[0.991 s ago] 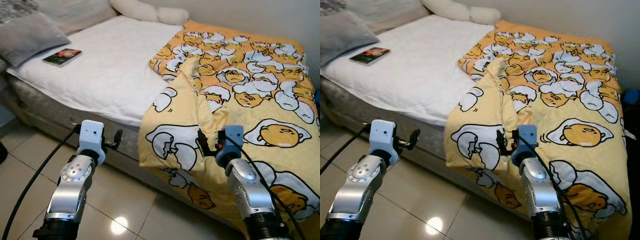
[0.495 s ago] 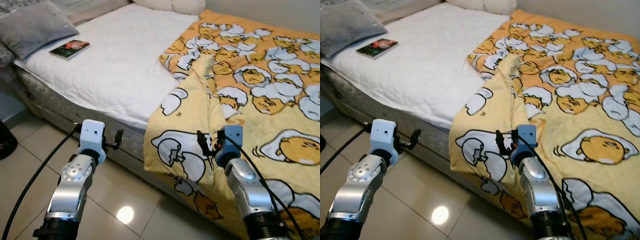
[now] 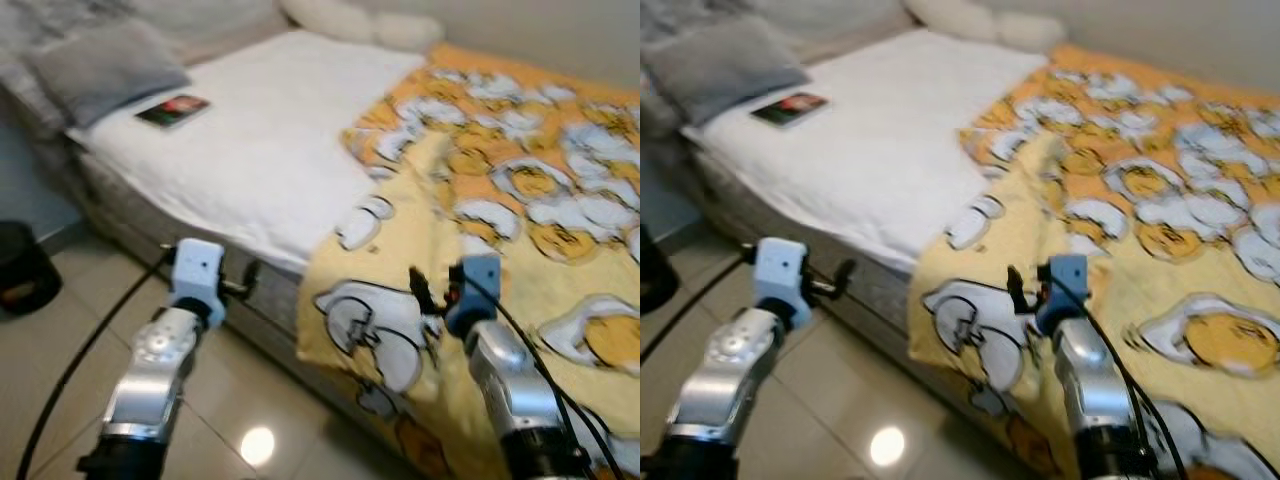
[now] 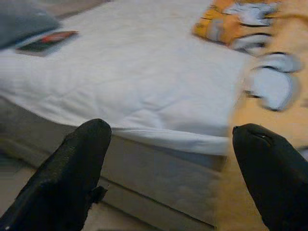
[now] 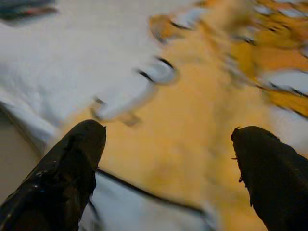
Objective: Clean up the room
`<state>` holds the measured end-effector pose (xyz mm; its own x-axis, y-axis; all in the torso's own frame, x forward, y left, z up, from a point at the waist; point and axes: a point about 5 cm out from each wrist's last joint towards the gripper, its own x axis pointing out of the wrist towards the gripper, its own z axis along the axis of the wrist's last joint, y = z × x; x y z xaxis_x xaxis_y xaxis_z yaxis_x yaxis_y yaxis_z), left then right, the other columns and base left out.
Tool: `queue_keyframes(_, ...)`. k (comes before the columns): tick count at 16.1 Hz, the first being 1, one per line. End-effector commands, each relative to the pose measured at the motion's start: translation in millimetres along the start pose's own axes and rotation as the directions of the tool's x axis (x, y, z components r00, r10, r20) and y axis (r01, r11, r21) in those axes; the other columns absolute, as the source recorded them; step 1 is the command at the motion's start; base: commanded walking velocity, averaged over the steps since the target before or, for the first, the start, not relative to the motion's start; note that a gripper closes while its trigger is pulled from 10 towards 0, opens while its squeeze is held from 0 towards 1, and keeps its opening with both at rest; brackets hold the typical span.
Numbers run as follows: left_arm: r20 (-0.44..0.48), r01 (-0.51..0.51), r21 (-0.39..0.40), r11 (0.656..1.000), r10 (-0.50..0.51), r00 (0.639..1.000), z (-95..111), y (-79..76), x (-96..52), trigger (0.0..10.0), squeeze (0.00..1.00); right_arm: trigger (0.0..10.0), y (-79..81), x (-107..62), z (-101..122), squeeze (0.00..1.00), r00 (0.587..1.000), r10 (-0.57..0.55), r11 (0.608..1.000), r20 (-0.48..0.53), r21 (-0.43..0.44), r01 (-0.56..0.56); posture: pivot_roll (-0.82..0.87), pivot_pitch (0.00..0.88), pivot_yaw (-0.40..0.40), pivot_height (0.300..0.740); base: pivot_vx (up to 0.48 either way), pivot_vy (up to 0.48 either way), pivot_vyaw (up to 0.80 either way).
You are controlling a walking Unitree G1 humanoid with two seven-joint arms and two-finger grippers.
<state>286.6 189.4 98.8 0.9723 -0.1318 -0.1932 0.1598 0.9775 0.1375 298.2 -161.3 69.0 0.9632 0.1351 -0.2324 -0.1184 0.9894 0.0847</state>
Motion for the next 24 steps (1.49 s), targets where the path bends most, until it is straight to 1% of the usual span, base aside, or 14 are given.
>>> queue_keyframes(1, 0.002, -0.003, -0.005, 1.000, 0.003, 1.000, 1.8, 0.9, 0.9, 10.0, 0.85, 10.0, 7.0, 1.2, 1.4, 0.00, 1.000, 0.026, 1.000, 0.005, 0.004, -0.026, 0.07, 0.000, -0.001, 0.740, 0.330, 0.000, 0.00)
queue_keyframes(5, 0.001, 0.001, -0.005, 1.000, -0.001, 1.000, 1.5, 0.4, 0.7, 10.0, 0.85, 10.0, 7.5, 0.9, 1.2, 0.00, 1.000, 0.027, 1.000, 0.007, 0.009, -0.027, 0.07, 0.000, -0.002, 0.740, 0.332, 0.000, 0.00)
queue_keyframes(6, -0.006, 0.017, 0.012, 1.000, -0.017, 1.000, 0.8, -0.5, -0.2, 10.0, 0.84, 10.0, 7.6, 0.4, 1.8, 0.00, 1.000, 0.024, 0.999, 0.010, 0.032, -0.025, 0.07, 0.000, -0.002, 0.740, 0.319, 0.000, 0.00)
queue_keyframes(9, -0.004, 0.071, 0.036, 0.997, -0.071, 0.997, 0.2, -1.8, -5.9, 10.0, 0.83, 10.0, 9.5, -4.0, -1.3, 0.00, 1.000, 0.030, 0.999, -0.007, 0.033, -0.030, 0.07, 0.000, -0.015, 0.740, 0.097, 0.000, 0.00)
queue_keyframes(10, -0.007, 0.086, 0.041, 0.995, -0.086, 0.996, -0.8, -2.4, -7.7, 10.0, 0.80, 10.0, 9.2, -4.5, -4.8, 0.00, 0.999, 0.030, 0.999, -0.025, 0.034, -0.030, 0.07, 0.000, -0.015, 0.740, 0.000, 0.000, 0.00)
queue_keyframes(11, -0.014, 0.112, 0.050, 0.992, -0.112, 0.994, -2.3, -3.4, -11.0, 10.0, 0.80, 10.0, 9.2, -5.3, -10.3, 0.34, 0.998, 0.038, 0.999, -0.052, 0.038, -0.036, 0.07, 0.000, -0.030, 0.740, 0.000, 0.000, 0.00)
queue_keyframes(12, -0.022, 0.156, 0.066, 0.986, -0.155, 0.988, -3.0, -5.7, -13.6, 10.0, 0.80, 10.0, 8.5, -3.9, -14.4, 1.00, 0.996, 0.041, 0.999, -0.080, 0.030, -0.039, 0.08, 0.000, -0.032, 0.740, 0.000, 0.000, 0.00)
queue_keyframes(13, -0.025, 0.180, 0.075, 0.981, -0.178, 0.984, -3.2, -7.1, -14.5, 10.0, 0.80, 10.0, 7.7, -2.7, -15.8, 1.00, 0.995, 0.038, 0.999, -0.093, 0.021, -0.037, 0.08, 0.000, -0.032, 0.740, 0.000, 0.000, 0.00)
queue_keyframes(14, -0.053, 0.257, 0.107, 0.960, -0.253, 0.966, -5.3, -12.9, -16.6, 10.0, 0.80, 10.0, 7.2, 3.2, -19.8, 1.00, 0.989, 0.050, 0.999, -0.139, -0.012, -0.052, 0.08, 0.000, -0.026, 0.740, 0.000, 0.000, 0.00)
queue_keyframes(16, -0.129, 0.398, 0.144, 0.906, -0.382, 0.915, -10.8, -19.7, -21.8, 10.0, 0.79, 10.0, 8.1, 18.3, -19.7, 1.00, 0.981, 0.034, 0.999, -0.191, -0.011, -0.037, 0.08, 0.000, -0.023, 0.740, 0.000, 0.000, 0.00)
queue_keyframes(18, -0.148, 0.440, 0.155, 0.885, -0.420, 0.896, -11.1, -20.7, -23.5, 10.0, 0.79, 10.0, 8.3, 24.3, -18.9, 1.00, 0.978, 0.023, 1.000, -0.209, -0.006, -0.025, 0.08, 0.000, -0.016, 0.740, 0.000, 0.000, 0.00)
queue_keyframes(20, -0.212, 0.544, 0.179, 0.820, -0.507, 0.835, -13.4, -23.2, -29.0, 10.0, 0.78, 10.0, 8.4, 36.1, -20.6, 1.00, 0.963, -0.001, 1.000, -0.269, 0.001, 0.001, 0.07, 0.000, -0.010, 0.740, 0.000, 0.000, 0.00)
queue_keyframes(23, -0.245, 0.589, 0.194, 0.785, -0.542, 0.803, -12.6, -23.5, -31.3, 10.0, 0.78, 10.0, 7.5, 41.2, -24.2, 1.00, 0.947, -0.015, 0.999, -0.321, 0.032, 0.027, 0.08, 0.000, -0.015, 0.740, 0.000, 0.000, 0.00)
queue_keyframes(24, -0.255, 0.599, 0.196, 0.776, -0.550, 0.795, -10.7, -21.7, -31.9, 10.0, 0.78, 10.0, 8.5, 43.1, -26.3, 1.00, 0.937, -0.029, 0.999, -0.349, 0.015, 0.037, 0.09, 0.000, -0.022, 0.740, 0.000, 0.000, 0.00)
